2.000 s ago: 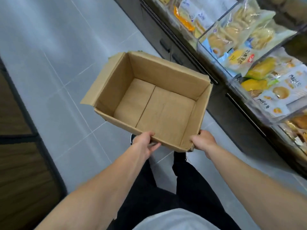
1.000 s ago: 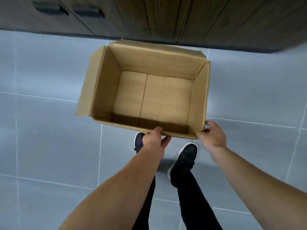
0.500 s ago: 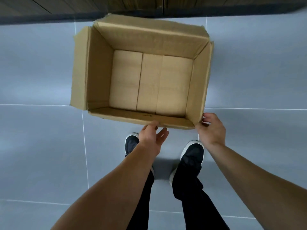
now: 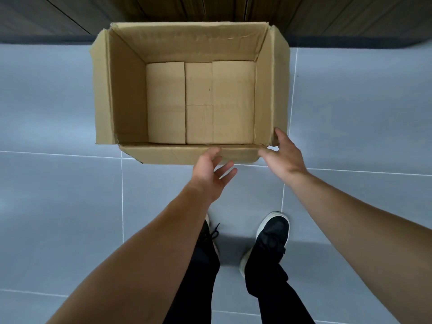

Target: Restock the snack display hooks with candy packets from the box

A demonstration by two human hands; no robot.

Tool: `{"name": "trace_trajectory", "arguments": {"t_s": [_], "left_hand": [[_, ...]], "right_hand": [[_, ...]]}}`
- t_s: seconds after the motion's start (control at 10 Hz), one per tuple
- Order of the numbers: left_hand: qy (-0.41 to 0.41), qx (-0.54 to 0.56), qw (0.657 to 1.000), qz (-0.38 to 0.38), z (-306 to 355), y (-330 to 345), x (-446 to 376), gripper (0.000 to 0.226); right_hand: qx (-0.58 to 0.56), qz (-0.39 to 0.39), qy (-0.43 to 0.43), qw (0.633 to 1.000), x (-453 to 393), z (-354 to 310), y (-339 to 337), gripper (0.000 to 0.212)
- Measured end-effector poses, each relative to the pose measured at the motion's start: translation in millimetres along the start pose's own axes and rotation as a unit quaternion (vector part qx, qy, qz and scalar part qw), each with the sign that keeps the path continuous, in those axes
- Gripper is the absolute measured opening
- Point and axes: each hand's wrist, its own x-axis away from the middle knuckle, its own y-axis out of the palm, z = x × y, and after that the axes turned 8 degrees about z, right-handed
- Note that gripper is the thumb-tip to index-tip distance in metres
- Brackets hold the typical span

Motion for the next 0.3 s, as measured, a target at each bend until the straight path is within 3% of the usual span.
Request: {"name": "trace_trajectory", "arguments": {"t_s": [0.2, 0.3], "left_hand": [[0.01, -0.016, 1.0, -0.005, 9.6, -18.3, 19.2, 0.011], [0.041, -0.057, 0.997, 0.008, 14.8, -25.6, 37.9, 0.023]], "right_hand": [[0.063, -0.012, -0.001, 0.998, 20.7, -11.5, -2.0, 0.05], [0.111, -0.028, -0.01, 0.993, 46.7, -23.9, -5.5, 0.069]]}}
